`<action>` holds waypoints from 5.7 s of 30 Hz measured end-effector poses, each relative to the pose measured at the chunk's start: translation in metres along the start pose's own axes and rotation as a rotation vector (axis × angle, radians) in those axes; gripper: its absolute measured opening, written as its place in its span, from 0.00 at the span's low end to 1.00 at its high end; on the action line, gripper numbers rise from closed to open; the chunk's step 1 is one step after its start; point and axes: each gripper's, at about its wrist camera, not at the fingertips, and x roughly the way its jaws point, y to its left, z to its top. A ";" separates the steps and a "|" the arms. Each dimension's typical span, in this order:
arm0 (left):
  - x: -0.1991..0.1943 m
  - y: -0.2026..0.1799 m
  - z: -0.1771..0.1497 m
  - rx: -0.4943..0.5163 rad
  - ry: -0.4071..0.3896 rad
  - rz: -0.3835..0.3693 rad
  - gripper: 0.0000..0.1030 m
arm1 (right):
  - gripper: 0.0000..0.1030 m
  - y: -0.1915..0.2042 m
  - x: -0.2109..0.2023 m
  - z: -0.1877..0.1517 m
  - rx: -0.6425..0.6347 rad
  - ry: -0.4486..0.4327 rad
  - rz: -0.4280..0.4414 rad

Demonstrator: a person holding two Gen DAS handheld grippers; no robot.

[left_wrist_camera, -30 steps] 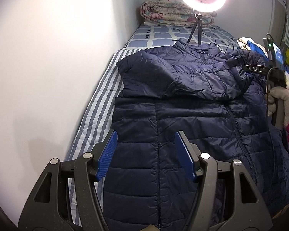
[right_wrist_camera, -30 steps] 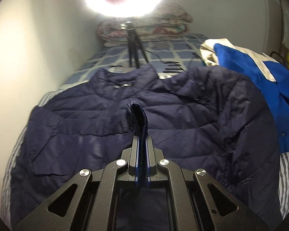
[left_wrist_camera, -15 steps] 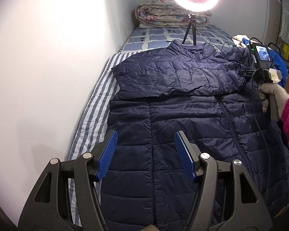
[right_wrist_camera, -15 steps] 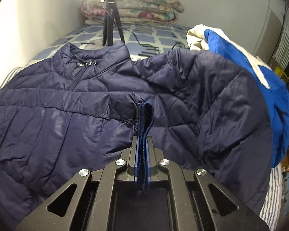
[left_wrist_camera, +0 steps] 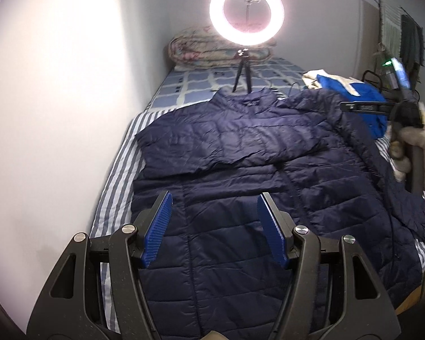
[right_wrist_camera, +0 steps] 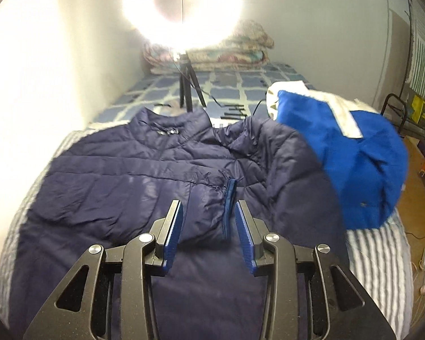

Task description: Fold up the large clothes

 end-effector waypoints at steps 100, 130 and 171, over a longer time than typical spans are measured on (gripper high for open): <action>0.070 -0.167 0.089 -0.139 0.148 -0.626 0.09 | 0.37 -0.083 -0.217 -0.146 0.067 -0.017 -0.127; 0.257 0.099 0.070 -0.362 0.154 -0.197 0.40 | 0.38 -0.057 -0.019 -0.049 -0.042 0.165 0.005; 0.339 0.095 0.095 -0.092 0.175 0.045 0.09 | 0.00 -0.102 0.106 0.067 -0.075 0.002 -0.346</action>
